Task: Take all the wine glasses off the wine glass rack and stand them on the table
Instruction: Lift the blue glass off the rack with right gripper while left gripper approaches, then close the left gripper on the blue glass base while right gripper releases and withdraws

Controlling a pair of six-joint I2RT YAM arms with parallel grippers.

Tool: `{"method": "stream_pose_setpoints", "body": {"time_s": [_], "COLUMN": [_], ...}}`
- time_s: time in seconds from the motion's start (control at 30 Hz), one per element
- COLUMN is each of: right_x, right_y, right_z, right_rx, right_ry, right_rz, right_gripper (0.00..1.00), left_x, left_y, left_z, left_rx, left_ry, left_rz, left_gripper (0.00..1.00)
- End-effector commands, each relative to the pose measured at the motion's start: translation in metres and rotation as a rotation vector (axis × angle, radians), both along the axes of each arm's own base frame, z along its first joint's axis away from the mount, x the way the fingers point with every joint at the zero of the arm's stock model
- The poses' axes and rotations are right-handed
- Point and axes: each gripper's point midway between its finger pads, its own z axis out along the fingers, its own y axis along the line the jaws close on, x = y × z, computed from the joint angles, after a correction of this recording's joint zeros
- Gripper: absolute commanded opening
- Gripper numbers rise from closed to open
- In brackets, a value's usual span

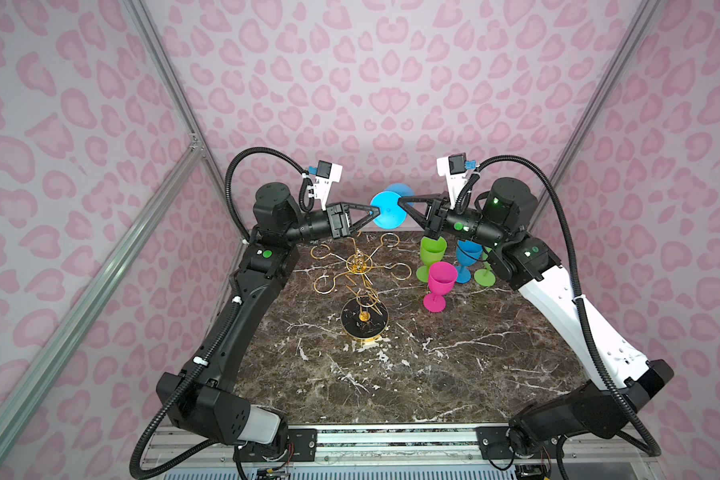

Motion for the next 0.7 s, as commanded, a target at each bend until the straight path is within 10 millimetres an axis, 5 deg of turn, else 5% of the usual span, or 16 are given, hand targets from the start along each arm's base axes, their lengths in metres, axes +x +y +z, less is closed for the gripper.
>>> {"method": "stream_pose_setpoints", "body": {"time_s": [0.0,0.47,0.53,0.67], "right_x": [0.000,0.005,0.003,-0.002], "right_y": [0.005,0.013,0.009,-0.005], "right_z": [0.005,0.000,0.000,0.000], "right_rx": [0.024,0.019,0.004,-0.038], "right_ry": [-0.022,-0.019,-0.032,-0.081], "right_rz": [0.024,0.030,0.016,-0.049], "right_gripper": [0.00,0.00,0.09,0.43], "left_x": [-0.005,-0.008,-0.007,-0.006], "left_y": [-0.002,-0.002,-0.002,0.000], "left_z": [0.009,0.026,0.030,0.040], "left_rx": [-0.012,-0.061,-0.068,-0.089], "left_ry": [-0.041,-0.067,-0.073,-0.085], "left_rz": [-0.027,-0.050,-0.049,-0.033], "left_gripper": [0.32,0.04,0.04,0.04]}}
